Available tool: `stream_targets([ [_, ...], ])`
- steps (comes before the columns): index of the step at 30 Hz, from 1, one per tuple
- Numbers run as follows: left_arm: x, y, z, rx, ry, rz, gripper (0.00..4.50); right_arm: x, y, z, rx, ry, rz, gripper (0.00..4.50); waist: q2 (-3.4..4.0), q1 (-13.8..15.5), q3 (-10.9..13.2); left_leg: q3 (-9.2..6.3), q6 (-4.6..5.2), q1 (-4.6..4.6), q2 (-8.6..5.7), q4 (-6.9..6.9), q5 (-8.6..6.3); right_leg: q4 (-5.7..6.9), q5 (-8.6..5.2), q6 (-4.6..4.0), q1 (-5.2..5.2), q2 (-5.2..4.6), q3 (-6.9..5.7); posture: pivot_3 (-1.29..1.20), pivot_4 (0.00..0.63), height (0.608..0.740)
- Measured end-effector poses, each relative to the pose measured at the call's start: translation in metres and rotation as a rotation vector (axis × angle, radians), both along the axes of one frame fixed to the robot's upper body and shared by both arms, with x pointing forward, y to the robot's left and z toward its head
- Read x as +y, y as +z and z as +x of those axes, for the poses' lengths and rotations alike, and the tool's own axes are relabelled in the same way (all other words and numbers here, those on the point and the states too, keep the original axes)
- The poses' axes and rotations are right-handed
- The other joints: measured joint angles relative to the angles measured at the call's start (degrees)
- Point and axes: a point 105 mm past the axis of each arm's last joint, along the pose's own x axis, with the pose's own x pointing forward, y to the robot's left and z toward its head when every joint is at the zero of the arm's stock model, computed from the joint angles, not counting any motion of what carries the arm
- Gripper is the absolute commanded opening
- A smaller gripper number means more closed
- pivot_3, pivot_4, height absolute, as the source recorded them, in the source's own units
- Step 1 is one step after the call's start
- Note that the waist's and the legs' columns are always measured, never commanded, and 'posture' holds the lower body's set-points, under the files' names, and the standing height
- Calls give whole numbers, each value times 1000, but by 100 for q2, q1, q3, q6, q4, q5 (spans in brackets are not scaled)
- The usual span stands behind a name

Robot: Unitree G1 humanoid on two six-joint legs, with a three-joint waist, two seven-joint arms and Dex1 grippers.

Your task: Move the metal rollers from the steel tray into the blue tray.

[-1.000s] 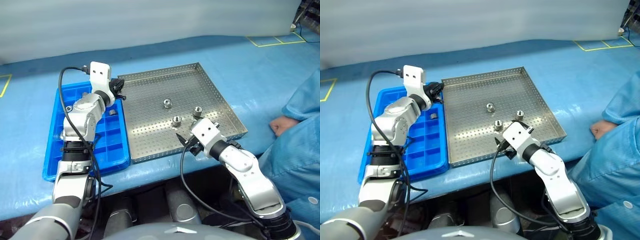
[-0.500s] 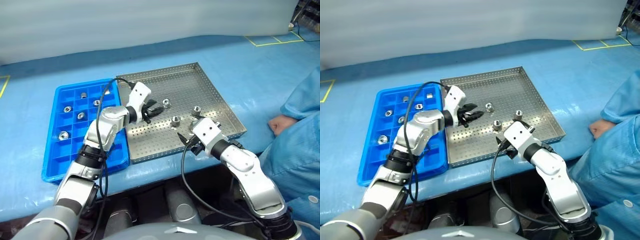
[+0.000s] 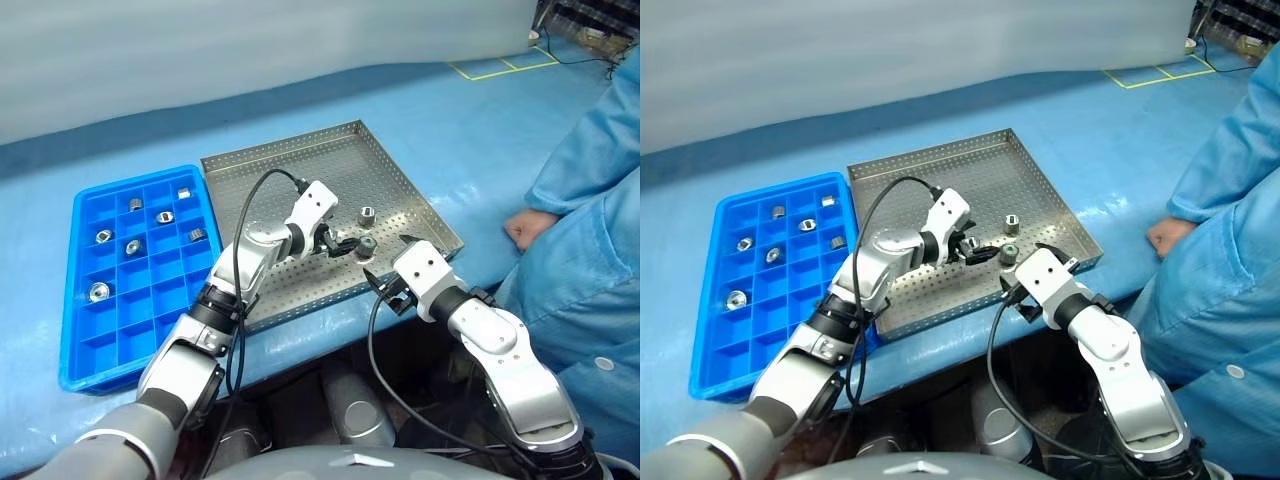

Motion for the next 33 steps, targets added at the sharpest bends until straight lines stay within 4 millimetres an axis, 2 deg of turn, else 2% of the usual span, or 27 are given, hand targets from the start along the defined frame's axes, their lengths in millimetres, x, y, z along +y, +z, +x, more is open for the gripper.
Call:
stream_targets([
  [6, 5, -2, 5, -7, 45, 19, 4478, -2, -1, -1, 2, -12, -2, 4500, -1, -165, 1, 3, 2, 4, 0, 1, 1, 2, 2, 4, 2, -2, 1, -553, 150, 740],
  [12, 16, -14, 8, 10, 78, 108, 4478, -1, 0, 0, -4, -13, -1, 4500, -2, -188, 1, 4, 3, 6, 0, 1, 2, 3, 3, 4, 6, -2, 1, -546, 150, 740],
  [23, 19, -26, 5, 34, 102, 170, 4478, 0, 3, 2, -13, -9, 2, 4500, -2, -163, 1, 5, 4, 6, 0, 1, 2, 2, 3, 6, 6, -3, 1, -539, 150, 740],
  [24, 18, -26, 5, 33, 102, 168, 4114, 0, 3, 2, -16, -8, 2, 4500, -2, -159, 1, 5, 4, 6, 0, 2, 2, 2, 3, 6, 6, -4, 1, -539, 150, 740],
  [25, 18, -26, 5, 33, 104, 167, 3948, 0, 4, 2, -18, -7, 2, 4500, -2, -158, 1, 5, 4, 6, 0, 2, 2, 2, 4, 6, 6, -4, 1, -539, 150, 740],
  [30, 19, -27, 5, 35, 111, 155, 2275, 0, 4, 3, -19, -7, 2, 4500, -2, -160, 1, 5, 4, 6, 0, 1, 2, 3, 3, 6, 4, -4, 1, -538, 150, 740],
  [33, 21, -20, 5, 70, 122, 46, 2275, 0, 4, 3, -19, -7, 1, 4500, -3, -159, 1, 5, 4, 5, 0, 0, 2, 2, 3, 6, 1, -6, 3, -535, 150, 740],
])
